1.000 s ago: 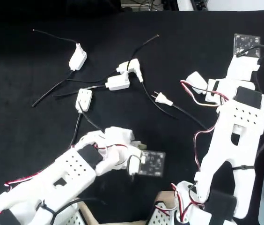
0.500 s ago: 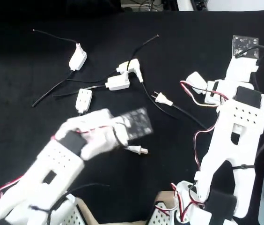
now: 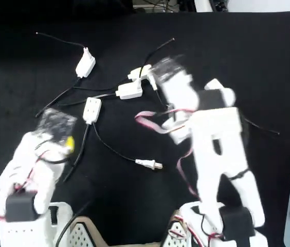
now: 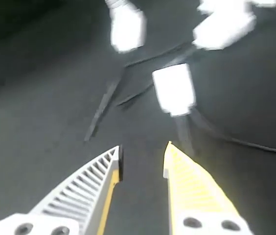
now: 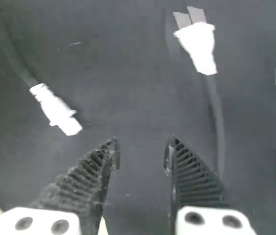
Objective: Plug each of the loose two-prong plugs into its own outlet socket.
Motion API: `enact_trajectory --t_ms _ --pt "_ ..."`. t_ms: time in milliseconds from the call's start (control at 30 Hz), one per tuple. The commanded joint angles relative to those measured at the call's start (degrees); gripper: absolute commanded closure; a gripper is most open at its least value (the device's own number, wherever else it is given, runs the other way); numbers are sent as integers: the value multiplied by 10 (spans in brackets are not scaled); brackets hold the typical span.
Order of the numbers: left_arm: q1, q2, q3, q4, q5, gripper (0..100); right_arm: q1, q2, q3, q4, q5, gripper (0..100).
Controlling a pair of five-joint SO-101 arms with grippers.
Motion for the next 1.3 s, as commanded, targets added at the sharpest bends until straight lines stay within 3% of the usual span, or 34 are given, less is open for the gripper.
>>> enact_trajectory --t_ms 0,133,267,700,1267 --pt "-143 -114 80 -1 6 844 -97 -13 44 -28 3 847" --pt "-177 -186 169 0 8 844 -180 -13 119 -95 2 847" --pt "-173 -174 222 -2 9 844 -213 -13 176 -153 5 846" --pt "-173 -173 255 -28 33 844 -216 136 141 -169 66 845" --pt "-173 -173 275 -28 31 844 -216 201 136 -174 111 850"
